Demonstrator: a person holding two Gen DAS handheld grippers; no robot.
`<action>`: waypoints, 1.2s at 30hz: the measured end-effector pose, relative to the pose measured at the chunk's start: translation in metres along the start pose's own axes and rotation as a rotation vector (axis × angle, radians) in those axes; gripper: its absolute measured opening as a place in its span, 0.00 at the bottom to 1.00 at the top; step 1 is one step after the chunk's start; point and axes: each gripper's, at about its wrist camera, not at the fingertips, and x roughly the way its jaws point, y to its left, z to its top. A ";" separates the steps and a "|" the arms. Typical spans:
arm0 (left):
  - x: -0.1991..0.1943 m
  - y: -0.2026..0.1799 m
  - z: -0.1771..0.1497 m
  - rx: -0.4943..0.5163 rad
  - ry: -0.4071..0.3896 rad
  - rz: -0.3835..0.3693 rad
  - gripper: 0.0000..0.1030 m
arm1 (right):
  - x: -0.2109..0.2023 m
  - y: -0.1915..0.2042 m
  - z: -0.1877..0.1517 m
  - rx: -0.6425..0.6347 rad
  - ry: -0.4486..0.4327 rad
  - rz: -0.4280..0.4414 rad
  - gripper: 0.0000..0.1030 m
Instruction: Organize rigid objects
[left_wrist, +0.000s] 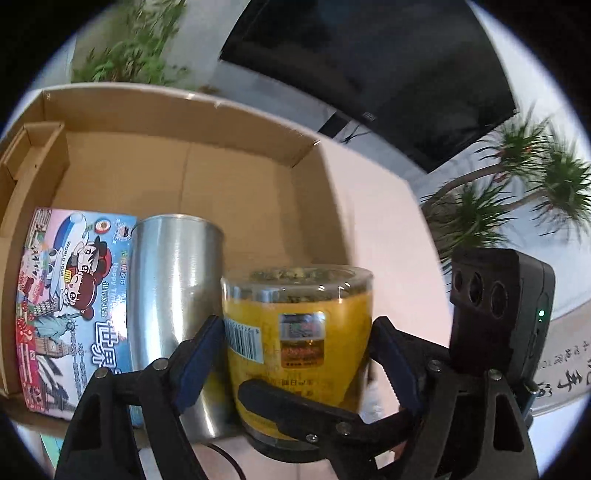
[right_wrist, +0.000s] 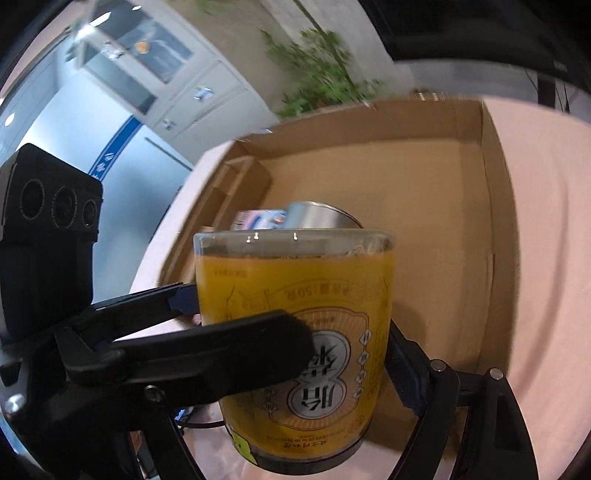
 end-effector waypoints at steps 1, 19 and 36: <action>0.007 0.003 0.001 -0.005 0.019 0.009 0.79 | 0.009 -0.008 -0.005 0.015 0.017 0.000 0.81; -0.145 -0.035 -0.118 0.247 -0.340 0.195 0.82 | -0.060 -0.005 -0.107 -0.044 -0.205 -0.038 0.92; -0.135 -0.034 -0.231 0.468 -0.190 0.109 0.82 | 0.002 0.014 -0.253 -0.299 0.088 -0.300 0.43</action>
